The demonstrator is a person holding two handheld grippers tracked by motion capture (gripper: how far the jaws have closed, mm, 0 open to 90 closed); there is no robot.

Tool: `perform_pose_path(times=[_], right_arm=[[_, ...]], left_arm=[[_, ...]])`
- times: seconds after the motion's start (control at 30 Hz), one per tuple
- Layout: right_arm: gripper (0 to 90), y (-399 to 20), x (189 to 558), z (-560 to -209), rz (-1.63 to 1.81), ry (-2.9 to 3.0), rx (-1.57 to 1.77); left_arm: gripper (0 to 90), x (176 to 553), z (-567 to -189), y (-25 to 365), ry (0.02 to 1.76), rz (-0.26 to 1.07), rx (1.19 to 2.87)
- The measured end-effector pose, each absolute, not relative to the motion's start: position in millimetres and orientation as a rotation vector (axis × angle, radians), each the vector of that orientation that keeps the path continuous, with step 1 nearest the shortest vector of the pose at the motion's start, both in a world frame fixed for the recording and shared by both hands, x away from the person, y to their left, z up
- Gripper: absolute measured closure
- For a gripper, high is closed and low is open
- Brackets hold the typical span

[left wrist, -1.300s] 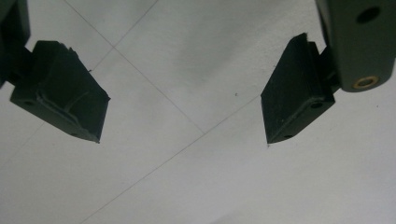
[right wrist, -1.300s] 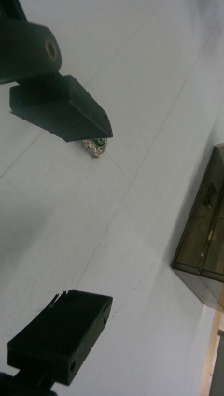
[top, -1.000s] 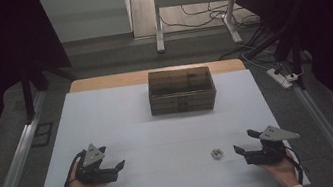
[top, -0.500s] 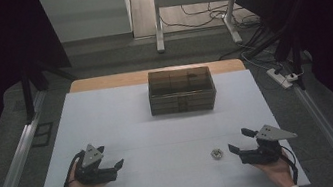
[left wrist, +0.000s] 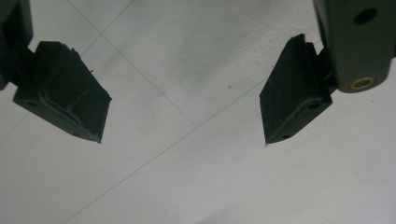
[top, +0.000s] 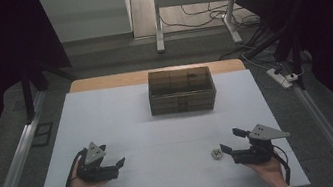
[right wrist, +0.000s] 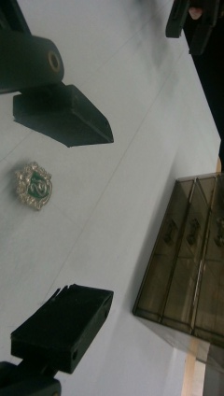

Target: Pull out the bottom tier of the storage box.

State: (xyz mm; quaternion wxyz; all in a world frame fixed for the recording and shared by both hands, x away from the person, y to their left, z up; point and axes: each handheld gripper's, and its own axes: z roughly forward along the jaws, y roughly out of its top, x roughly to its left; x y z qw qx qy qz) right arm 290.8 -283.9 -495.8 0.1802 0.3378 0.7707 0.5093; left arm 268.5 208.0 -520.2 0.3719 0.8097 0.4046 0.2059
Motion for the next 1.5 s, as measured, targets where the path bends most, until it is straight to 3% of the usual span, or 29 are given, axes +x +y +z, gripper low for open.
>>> perform_pose_path(times=[0.97, 1.5], right_arm=[[22.2, -229.5, 302.3, -501.3, 1.388, 2.274, 0.832], [22.7, -214.5, 299.2, -506.6, 1.158, 2.300, 0.650]], left_arm=[[17.2, 274.9, -518.5, 201.7, 1.027, 0.537, 2.067], [17.2, 275.9, -519.2, 203.1, 1.029, 0.534, 2.073]])
